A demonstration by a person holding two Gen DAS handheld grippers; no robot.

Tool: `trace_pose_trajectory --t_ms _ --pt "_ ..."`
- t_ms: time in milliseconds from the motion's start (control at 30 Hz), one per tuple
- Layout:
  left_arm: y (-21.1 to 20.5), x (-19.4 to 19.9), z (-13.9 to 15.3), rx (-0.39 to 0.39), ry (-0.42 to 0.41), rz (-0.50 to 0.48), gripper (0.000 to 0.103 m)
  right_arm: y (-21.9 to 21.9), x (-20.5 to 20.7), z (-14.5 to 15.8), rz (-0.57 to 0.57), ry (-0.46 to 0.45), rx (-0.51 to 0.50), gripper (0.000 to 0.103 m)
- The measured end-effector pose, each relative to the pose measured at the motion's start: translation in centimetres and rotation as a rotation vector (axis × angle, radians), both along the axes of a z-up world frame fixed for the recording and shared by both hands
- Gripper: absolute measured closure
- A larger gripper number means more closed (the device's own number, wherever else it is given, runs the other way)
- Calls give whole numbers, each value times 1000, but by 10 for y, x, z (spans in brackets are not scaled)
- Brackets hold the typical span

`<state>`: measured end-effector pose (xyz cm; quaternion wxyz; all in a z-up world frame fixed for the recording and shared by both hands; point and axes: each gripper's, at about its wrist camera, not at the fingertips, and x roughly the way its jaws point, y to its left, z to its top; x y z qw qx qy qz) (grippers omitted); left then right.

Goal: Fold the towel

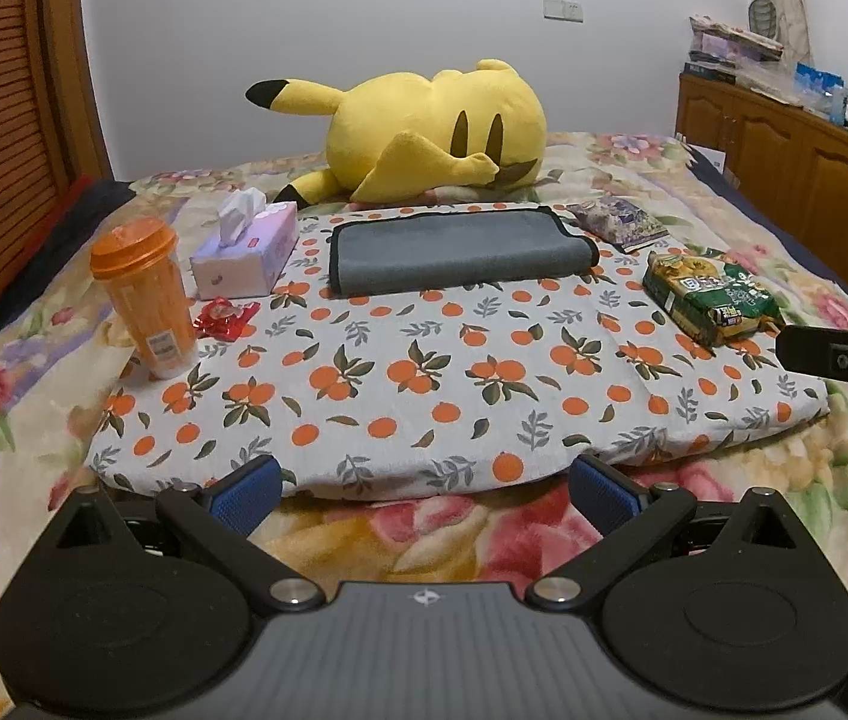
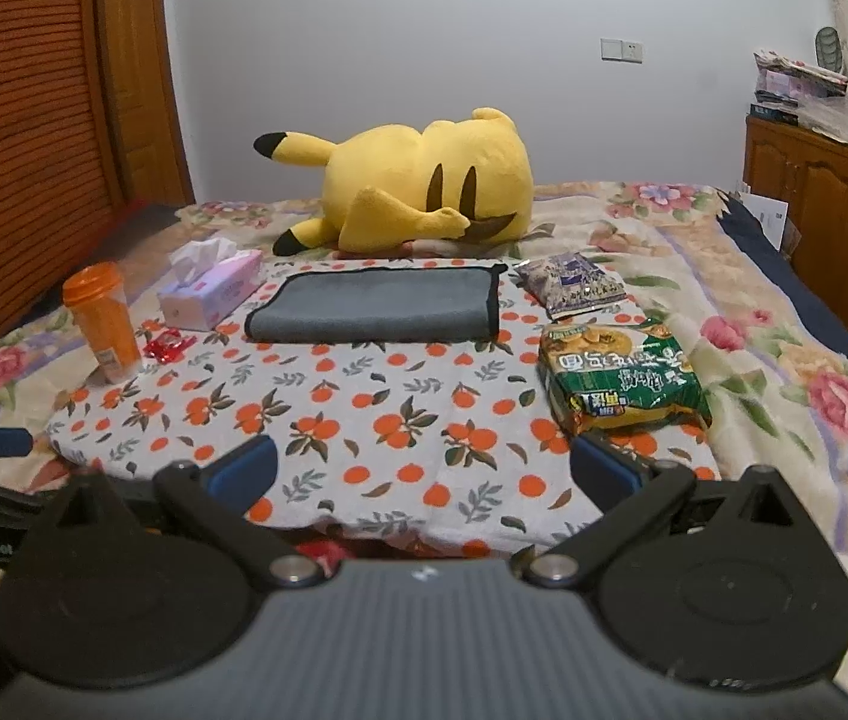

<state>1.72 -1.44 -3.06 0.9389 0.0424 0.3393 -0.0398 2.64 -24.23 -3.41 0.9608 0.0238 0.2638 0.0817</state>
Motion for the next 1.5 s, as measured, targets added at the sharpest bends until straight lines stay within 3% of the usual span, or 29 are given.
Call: trace_pose_trajectory --t_ms 300,1500 --pt "1 -9 0 -6 -42 2 0 0 -3 -7 -12 -2 -12 0" --pt "10 -27 23 -38 -235 33 0 -12 -21 6 -47 -176 15 0"
